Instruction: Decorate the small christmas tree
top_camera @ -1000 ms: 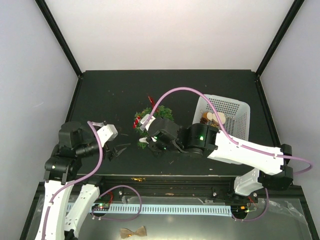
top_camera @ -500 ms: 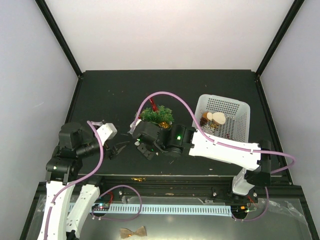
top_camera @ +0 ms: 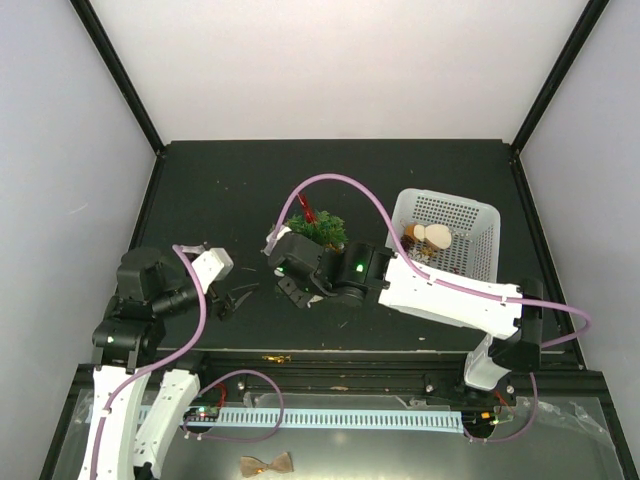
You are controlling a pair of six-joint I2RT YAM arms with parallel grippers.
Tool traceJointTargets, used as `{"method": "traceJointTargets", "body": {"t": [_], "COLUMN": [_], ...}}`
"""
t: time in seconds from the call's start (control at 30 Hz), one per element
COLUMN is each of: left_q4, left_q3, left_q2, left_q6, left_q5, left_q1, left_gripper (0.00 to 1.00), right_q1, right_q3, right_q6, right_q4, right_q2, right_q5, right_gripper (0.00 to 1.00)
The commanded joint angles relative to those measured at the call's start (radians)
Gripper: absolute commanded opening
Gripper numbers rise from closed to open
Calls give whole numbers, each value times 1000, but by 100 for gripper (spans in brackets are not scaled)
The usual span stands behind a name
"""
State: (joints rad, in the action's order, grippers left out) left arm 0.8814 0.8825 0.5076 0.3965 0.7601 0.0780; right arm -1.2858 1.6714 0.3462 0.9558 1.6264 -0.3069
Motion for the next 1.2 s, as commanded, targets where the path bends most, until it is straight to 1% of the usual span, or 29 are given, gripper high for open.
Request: {"method": "traceJointTargets", "body": {"t": [0.0,0.2,0.53,1.17], "left_q4": [-26,-30,-34,-37], "left_q3": [-7,-12,-22,-25], "left_q2": [-18,-20,-23,-25], "left_q6": [-16,-16,-15,-14], "left_q5": [-5,-7,-9,-7], "left_q1": [-10,-9,-12,-13], "left_gripper": [82,82,83,84], "right_q1": [30,52,61,75], "right_q3": [-9,-20,-23,-66], "right_q6": [5,-6,-16,-22], "right_q4": [-54,-91,-103,-125], "right_q2": [4,20,49,70], "right_q5": [-14,8,42,41], "right_gripper": [1,1,1,1]}}
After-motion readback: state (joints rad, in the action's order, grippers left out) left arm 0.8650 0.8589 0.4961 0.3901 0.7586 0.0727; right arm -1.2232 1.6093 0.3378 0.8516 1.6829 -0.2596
